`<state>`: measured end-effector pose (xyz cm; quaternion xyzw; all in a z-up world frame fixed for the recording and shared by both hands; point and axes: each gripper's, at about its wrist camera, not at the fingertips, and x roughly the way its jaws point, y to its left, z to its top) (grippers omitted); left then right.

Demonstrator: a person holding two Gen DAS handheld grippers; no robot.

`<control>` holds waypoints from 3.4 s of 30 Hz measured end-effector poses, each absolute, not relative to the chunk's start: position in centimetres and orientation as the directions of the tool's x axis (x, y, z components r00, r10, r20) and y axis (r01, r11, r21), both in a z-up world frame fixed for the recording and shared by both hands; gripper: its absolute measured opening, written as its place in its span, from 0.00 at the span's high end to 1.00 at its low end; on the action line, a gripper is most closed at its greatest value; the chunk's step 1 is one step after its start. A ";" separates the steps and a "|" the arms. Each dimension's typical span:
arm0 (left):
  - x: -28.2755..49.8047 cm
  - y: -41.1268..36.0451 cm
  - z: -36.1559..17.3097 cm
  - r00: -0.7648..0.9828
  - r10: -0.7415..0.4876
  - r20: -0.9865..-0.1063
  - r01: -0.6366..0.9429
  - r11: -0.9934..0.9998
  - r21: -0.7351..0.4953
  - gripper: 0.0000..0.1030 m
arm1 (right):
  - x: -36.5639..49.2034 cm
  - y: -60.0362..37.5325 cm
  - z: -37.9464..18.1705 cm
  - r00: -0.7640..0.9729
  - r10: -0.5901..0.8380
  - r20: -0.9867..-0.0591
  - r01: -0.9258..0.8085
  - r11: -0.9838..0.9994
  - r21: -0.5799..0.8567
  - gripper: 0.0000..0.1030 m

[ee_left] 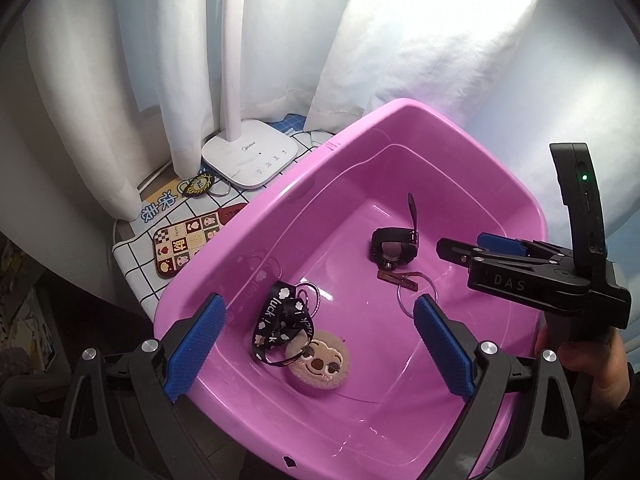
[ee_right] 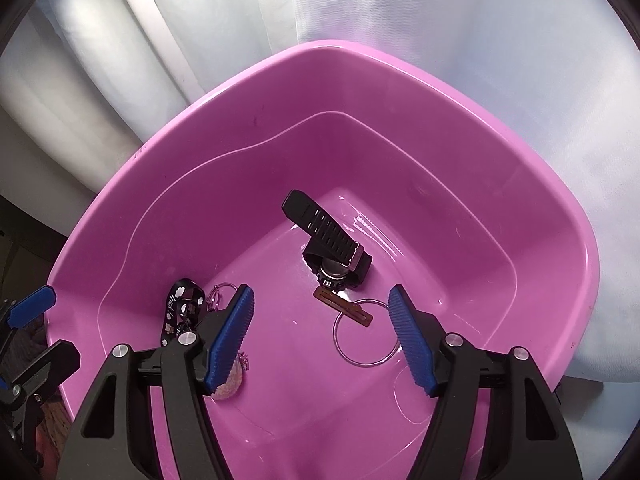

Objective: Organize jewelry
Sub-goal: 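Open the left gripper over the tub while the right gripper releases the pin, then withdraw both grippers from the tub back over the table, then close the left gripper on the pink headband while the right gripper grasps the pearl clip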

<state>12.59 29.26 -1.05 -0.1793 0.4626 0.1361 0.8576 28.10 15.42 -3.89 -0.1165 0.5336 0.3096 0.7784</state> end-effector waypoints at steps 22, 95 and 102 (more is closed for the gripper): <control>9.3 28.3 1.8 0.626 0.057 -0.778 -0.239 0.963 -0.122 0.10 | 24.9 13.3 0.1 0.368 0.361 -0.857 -0.531 0.838 0.125 0.35; 9.0 -0.4 -14.9 0.518 -0.056 -0.853 -0.023 0.997 -0.079 0.06 | 3.1 -30.8 -16.8 0.549 0.152 -0.822 0.033 0.979 0.203 0.26; 12.2 -0.9 -18.6 0.513 -0.044 -0.857 -0.011 0.998 -0.057 0.06 | 6.2 -30.1 -19.4 0.547 0.133 -0.826 0.012 0.986 0.167 0.26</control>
